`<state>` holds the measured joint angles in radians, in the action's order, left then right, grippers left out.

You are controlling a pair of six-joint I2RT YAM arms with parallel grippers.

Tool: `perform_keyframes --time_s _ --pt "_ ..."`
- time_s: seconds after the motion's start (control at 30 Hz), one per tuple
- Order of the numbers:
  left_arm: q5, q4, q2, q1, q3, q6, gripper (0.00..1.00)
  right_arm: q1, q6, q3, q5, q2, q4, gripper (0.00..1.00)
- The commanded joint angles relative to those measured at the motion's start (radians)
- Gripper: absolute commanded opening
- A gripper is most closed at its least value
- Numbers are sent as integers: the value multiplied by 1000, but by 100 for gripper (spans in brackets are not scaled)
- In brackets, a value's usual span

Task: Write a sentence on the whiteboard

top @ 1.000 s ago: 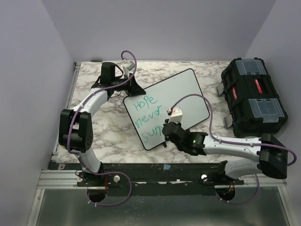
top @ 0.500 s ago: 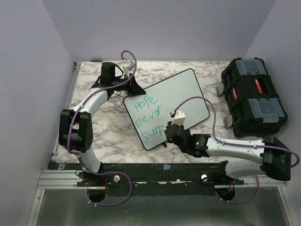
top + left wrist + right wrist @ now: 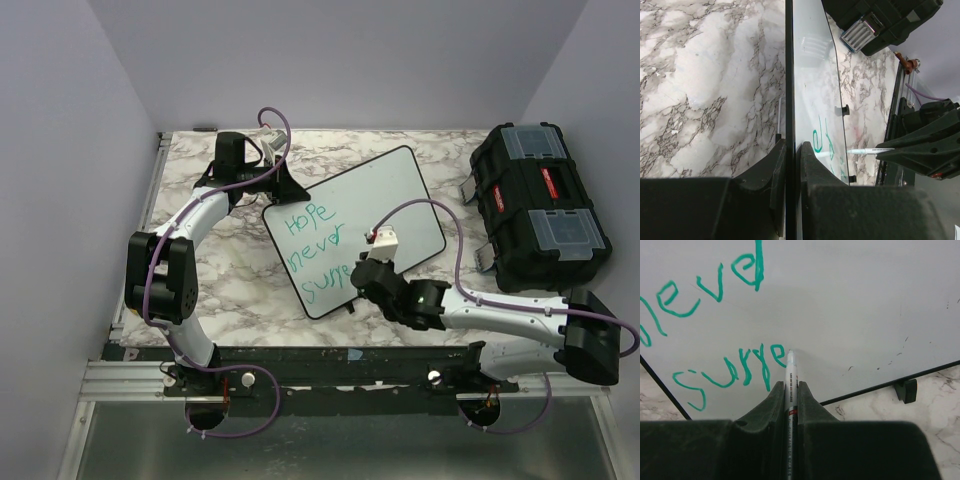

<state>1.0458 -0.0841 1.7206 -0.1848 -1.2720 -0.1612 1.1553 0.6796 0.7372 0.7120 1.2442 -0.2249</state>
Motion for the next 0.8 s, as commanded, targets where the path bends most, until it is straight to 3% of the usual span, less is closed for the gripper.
perform_keyframes --time_s 0.0,0.77 --pt "-47 103 -8 -5 -3 132 0 -9 -35 58 62 1 37 1" --pt "-50 101 -6 -5 -4 134 0 -17 6 56 49 85 19 1"
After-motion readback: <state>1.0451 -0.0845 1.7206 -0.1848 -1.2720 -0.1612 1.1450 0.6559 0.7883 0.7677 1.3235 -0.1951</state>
